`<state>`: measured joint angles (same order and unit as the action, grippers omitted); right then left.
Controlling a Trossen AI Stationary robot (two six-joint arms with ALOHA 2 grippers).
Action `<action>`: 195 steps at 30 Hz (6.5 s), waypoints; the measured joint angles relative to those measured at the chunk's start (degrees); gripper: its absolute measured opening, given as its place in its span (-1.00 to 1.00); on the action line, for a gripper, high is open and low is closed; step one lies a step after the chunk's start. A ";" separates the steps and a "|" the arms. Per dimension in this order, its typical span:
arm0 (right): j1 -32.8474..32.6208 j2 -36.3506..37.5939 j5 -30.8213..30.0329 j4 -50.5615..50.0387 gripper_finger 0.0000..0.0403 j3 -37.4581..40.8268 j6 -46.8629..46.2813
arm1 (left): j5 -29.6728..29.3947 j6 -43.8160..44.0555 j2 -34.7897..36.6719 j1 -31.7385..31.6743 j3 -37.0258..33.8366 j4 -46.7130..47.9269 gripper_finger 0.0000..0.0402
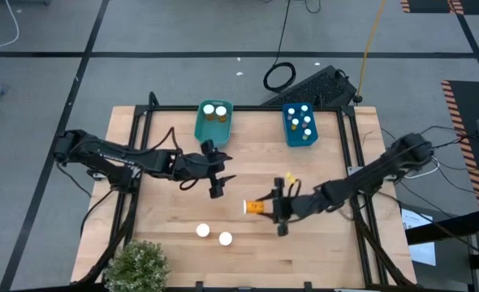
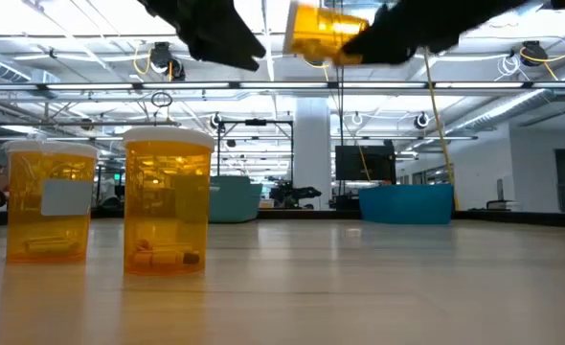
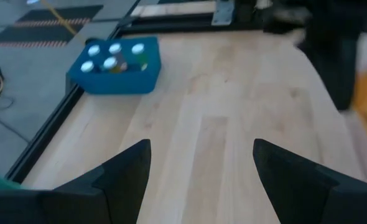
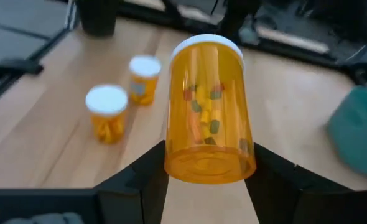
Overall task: Pick and place medicine bottles into bin by pill shape (circle, oval)
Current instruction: Put the right big orange pill bottle into the green bin
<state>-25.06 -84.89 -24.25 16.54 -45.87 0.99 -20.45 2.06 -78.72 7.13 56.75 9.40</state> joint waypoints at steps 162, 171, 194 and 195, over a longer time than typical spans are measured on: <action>5.25 23.07 -1.32 -14.87 0.56 11.76 1.89 | 14.21 -2.67 -13.90 -37.39 25.62 31.13 0.09; 5.25 23.07 -1.27 -15.09 0.56 11.76 0.24 | 11.39 1.96 -13.96 -37.31 18.01 21.41 0.03; 5.25 23.07 -1.26 -14.63 0.56 11.76 0.14 | -1.89 13.78 -13.94 -36.59 -2.78 -5.42 0.11; 5.25 23.07 -1.25 -14.63 0.56 11.76 0.14 | -2.39 13.77 -13.94 -36.45 -3.00 -5.22 0.13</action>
<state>-19.81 -61.82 -25.50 1.91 -34.11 1.13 -22.84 15.84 -92.66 -29.31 53.75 4.18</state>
